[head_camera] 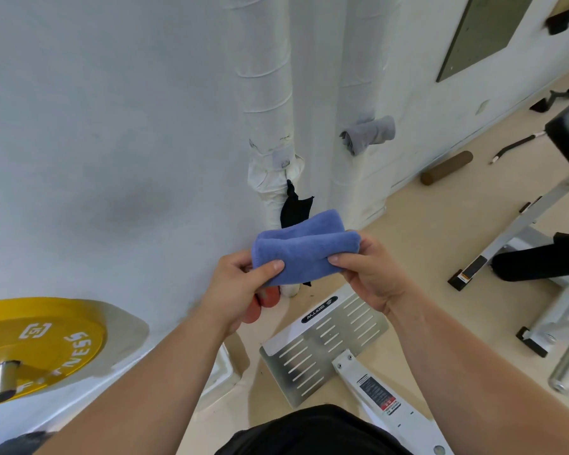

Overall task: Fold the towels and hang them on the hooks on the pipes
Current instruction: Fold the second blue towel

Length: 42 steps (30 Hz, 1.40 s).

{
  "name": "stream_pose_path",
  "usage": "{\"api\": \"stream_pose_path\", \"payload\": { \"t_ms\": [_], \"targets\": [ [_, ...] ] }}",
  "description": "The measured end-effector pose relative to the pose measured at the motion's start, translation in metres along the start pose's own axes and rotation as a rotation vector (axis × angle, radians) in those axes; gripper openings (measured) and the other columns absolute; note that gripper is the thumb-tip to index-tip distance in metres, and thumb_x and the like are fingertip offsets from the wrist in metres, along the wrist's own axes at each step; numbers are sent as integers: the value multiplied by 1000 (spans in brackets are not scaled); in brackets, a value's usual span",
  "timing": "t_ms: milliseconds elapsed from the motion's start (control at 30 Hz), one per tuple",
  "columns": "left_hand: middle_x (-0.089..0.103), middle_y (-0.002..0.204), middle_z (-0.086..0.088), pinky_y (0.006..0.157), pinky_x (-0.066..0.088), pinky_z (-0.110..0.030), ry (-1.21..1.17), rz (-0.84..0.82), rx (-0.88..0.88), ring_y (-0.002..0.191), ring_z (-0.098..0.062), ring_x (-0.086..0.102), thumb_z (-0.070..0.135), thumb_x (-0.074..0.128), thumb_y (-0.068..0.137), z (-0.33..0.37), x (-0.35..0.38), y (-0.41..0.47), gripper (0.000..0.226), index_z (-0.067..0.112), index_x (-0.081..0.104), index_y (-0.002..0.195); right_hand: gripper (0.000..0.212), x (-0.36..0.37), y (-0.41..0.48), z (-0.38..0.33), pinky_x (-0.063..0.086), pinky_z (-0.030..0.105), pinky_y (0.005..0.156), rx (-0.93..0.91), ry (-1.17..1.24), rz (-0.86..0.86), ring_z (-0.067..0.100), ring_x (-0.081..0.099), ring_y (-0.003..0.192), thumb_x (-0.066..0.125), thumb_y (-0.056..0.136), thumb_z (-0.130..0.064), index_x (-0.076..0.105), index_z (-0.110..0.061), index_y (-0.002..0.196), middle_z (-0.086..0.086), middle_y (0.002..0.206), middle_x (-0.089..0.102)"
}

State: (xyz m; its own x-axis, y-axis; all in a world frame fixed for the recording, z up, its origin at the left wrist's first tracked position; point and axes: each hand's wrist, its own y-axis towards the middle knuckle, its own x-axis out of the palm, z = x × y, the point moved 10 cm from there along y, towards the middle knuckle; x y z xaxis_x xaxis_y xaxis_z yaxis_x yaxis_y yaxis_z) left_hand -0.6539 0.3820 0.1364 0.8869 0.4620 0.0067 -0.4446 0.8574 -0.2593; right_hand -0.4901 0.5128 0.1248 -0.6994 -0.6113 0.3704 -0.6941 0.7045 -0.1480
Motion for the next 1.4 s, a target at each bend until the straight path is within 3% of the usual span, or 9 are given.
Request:
{"api": "stream_pose_path", "payload": {
  "t_ms": [100,233,400,633,867,1067,1200,1300,1400],
  "targets": [
    [59,77,-33,70,41,-52,-19,90,10,72,-35,55,14,82,77,5,6,11,40,-4,54,100,37,-15,-1,-10,53,35,77,-18,-241,31,21,64,85,73,74,5,55,-12,101,4,84,65],
    [74,101,-8,79,63,-44,101,96,60,90,-25,73,-4,70,87,15,25,19,65,32,49,137,75,-27,-2,-6,59,40,91,107,-294,-76,18,69,110,77,82,-14,41,-35,145,-2,120,71],
    [76,96,-4,77,61,-50,224,135,79,80,-24,74,9,71,93,24,28,15,24,19,67,114,41,-31,8,-9,56,56,90,84,-584,-41,27,72,100,68,85,-52,74,-20,109,7,103,77],
    [76,93,-5,72,64,-38,101,272,33,87,-30,75,19,76,90,16,-15,13,22,15,66,109,26,8,26,8,57,41,91,89,-451,-37,27,71,106,56,102,-33,72,-23,121,6,111,76],
    [70,123,-20,83,61,-43,-785,224,-74,102,-27,74,11,72,91,8,-49,29,59,15,45,143,23,75,44,-3,58,35,80,9,-329,79,23,71,102,65,96,-10,68,-23,114,1,104,76],
    [72,118,-14,67,62,-45,-597,225,7,84,-30,75,17,74,91,27,-61,28,43,25,54,129,23,135,46,-15,55,39,94,-141,-634,41,23,66,106,60,100,-17,70,-22,120,10,113,69],
    [74,114,-5,71,61,-33,-483,208,55,95,-21,76,8,71,93,43,-86,36,41,21,57,129,29,151,49,-37,42,39,77,-174,-854,11,31,53,83,51,101,-21,63,3,87,23,88,57],
    [74,118,-6,74,59,-29,-481,57,71,101,-21,75,9,66,96,51,-83,39,39,18,56,133,8,142,57,-67,53,38,73,-218,-845,162,27,62,74,66,92,-27,68,-20,90,7,84,68],
    [74,118,-8,80,59,-30,-431,-115,98,107,-24,73,15,69,94,62,-66,39,40,16,57,132,7,154,62,-75,53,28,67,-236,-893,144,10,56,61,72,87,-14,71,-16,81,1,74,69]
  ]
}}
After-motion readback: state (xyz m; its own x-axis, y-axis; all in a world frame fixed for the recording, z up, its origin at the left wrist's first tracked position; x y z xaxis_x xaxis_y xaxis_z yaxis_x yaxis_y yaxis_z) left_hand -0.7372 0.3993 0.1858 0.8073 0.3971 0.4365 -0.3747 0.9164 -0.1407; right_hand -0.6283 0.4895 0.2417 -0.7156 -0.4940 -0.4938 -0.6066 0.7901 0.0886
